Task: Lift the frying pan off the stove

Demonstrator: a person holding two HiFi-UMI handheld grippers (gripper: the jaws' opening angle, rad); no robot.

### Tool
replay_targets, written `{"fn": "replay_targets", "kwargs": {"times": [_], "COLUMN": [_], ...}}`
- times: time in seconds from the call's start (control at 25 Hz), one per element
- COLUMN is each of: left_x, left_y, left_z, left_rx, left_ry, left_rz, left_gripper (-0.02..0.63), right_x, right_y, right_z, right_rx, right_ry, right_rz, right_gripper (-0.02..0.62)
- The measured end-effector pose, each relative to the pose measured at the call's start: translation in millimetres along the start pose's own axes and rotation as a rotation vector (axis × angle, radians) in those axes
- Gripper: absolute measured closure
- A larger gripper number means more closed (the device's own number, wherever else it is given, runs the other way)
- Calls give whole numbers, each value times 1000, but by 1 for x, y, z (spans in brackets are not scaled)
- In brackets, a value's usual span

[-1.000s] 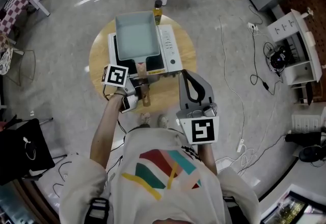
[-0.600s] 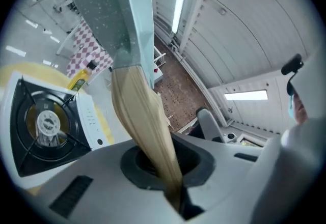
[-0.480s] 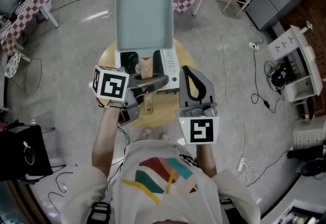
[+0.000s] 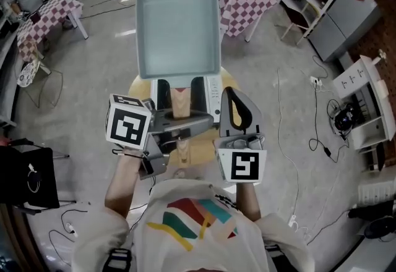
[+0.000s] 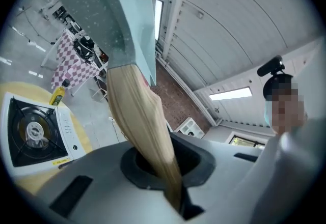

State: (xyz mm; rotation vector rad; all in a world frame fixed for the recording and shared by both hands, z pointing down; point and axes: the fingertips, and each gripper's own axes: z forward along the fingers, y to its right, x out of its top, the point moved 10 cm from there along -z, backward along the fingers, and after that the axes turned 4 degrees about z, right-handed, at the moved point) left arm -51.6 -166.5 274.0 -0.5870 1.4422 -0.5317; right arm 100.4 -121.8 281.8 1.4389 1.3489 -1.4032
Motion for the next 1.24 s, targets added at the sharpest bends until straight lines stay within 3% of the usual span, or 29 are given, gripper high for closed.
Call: {"fn": "replay_targets", "kwargs": {"times": [0.32, 1.24], "left_x": [-14, -22], "left_y": [15, 21], "left_z": [-10, -10], "left_rx": [52, 77], "left_ry": [13, 40], "left_rz": [-46, -4], "left_gripper": [600, 598], "right_x": [0, 3], "right_y": [4, 2], "right_z": [-5, -11], "right_rx": [-14, -14], "right_ry": [13, 17], "right_rz": [-24, -13], "right_gripper": [597, 598]}}
